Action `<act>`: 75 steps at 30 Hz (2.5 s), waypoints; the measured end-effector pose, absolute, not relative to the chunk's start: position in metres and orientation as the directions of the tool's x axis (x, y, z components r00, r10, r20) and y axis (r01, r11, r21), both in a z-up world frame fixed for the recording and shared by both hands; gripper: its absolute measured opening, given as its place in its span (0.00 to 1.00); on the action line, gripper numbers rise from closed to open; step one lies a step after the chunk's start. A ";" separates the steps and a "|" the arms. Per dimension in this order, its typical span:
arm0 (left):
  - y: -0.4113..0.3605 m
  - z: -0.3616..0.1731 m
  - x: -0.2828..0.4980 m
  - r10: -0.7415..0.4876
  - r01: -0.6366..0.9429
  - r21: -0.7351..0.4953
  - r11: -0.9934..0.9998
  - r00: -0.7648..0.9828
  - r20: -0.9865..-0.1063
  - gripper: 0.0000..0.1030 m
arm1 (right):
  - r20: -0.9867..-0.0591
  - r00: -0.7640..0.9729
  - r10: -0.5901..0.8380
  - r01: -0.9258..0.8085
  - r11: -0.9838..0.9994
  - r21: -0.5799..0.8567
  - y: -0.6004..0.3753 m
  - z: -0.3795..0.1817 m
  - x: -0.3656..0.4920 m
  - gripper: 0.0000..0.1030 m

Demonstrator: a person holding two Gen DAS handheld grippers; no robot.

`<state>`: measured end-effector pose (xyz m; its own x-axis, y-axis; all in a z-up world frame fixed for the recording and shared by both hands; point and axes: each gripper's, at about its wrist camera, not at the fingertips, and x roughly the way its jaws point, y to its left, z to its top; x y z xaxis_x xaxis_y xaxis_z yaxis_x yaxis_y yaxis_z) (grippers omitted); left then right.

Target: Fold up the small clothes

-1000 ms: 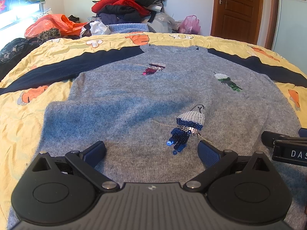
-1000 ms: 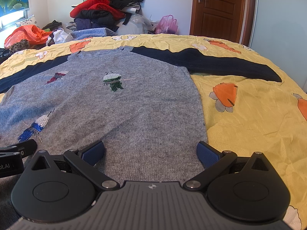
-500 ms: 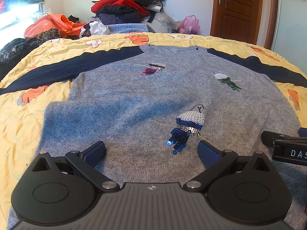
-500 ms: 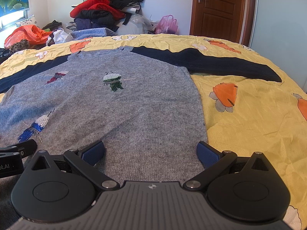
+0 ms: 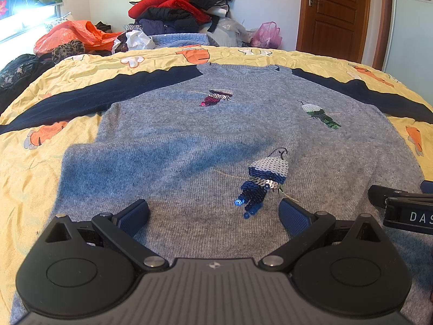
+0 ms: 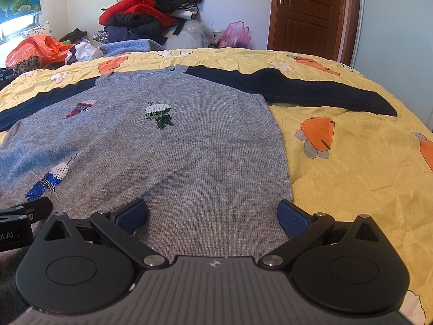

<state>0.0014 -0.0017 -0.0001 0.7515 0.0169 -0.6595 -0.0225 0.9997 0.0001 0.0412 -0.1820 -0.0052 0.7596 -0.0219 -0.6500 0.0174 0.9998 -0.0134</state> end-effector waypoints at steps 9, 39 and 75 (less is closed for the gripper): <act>-0.002 0.000 0.001 0.017 -0.023 0.000 1.000 0.751 -0.660 1.00 | -0.650 0.760 -0.022 0.017 1.000 -0.014 -0.182 -0.005 0.041 1.00; -0.003 0.000 0.001 0.017 -0.022 0.001 1.000 0.752 -0.659 1.00 | -0.476 0.866 0.152 0.143 0.837 0.528 -0.398 0.050 0.159 0.85; -0.003 0.000 0.001 0.018 -0.022 0.002 1.000 0.752 -0.659 1.00 | -0.364 0.906 0.215 0.010 0.849 0.528 -0.332 0.048 0.211 0.16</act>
